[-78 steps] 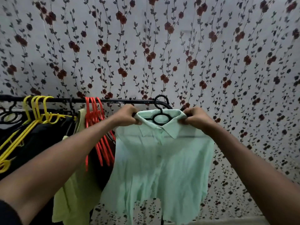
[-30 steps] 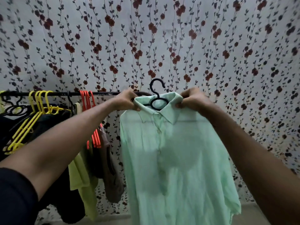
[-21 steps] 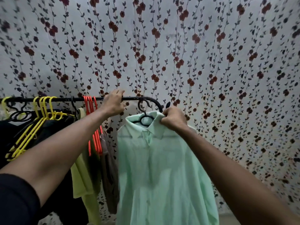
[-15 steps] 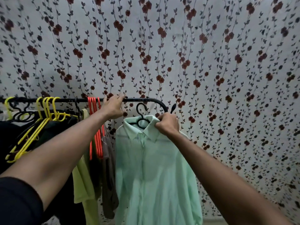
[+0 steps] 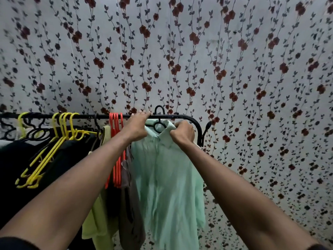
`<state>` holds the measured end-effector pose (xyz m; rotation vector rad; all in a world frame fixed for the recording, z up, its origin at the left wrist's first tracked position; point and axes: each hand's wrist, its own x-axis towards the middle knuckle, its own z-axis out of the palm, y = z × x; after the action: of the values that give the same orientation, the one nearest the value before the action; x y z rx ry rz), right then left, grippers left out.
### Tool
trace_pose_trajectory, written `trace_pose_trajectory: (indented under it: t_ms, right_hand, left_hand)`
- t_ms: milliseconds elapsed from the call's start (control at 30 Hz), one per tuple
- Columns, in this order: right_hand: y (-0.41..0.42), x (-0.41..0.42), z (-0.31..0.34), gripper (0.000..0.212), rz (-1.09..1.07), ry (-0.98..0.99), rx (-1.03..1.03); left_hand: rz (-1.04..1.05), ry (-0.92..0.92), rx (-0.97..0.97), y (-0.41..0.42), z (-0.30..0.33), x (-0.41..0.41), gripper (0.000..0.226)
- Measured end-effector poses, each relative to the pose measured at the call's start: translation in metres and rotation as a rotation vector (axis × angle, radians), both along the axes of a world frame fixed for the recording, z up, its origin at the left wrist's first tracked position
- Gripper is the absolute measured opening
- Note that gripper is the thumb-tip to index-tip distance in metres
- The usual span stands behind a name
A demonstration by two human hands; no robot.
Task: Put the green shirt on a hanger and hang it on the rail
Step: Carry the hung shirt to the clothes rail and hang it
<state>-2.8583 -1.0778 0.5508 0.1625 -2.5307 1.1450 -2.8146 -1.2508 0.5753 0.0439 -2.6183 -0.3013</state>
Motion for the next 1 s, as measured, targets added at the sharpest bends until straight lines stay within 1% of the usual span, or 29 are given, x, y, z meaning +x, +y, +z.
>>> trace_pose_trajectory:
  t_ms: [167,300,467,600,700,800,900,1000]
  right_hand:
    - [0.016,0.009,0.009,0.015,0.002,0.06,0.031]
    - [0.033,0.014,-0.007,0.017,0.082,0.014,0.071]
    - [0.041,0.016,-0.016,0.02,0.118,-0.023,0.071]
    - [0.046,0.016,-0.01,0.023,0.178,-0.035,0.097]
    - [0.051,0.017,-0.009,0.028,0.233,0.011,0.118]
    - [0.054,0.02,-0.009,0.024,0.285,0.075,0.078]
    - [0.064,0.039,-0.007,0.031,0.305,0.123,0.065]
    - [0.08,0.067,0.001,0.038,0.321,0.167,0.076]
  left_hand:
    - [0.016,-0.002,0.007,0.002,-0.002,-0.002,0.094]
    - [0.031,-0.034,0.009,0.004,-0.005,-0.002,0.096]
    - [0.028,-0.063,-0.019,0.005,-0.013,-0.004,0.102]
    - [0.033,-0.083,-0.008,0.01,-0.004,0.009,0.093]
    - [0.021,-0.067,-0.023,0.016,-0.003,0.024,0.081]
    - [-0.01,-0.057,-0.012,0.02,-0.01,0.042,0.069]
    - [-0.044,-0.089,-0.017,0.021,-0.017,0.066,0.069]
    - [-0.047,-0.045,-0.058,0.026,-0.006,0.1,0.071]
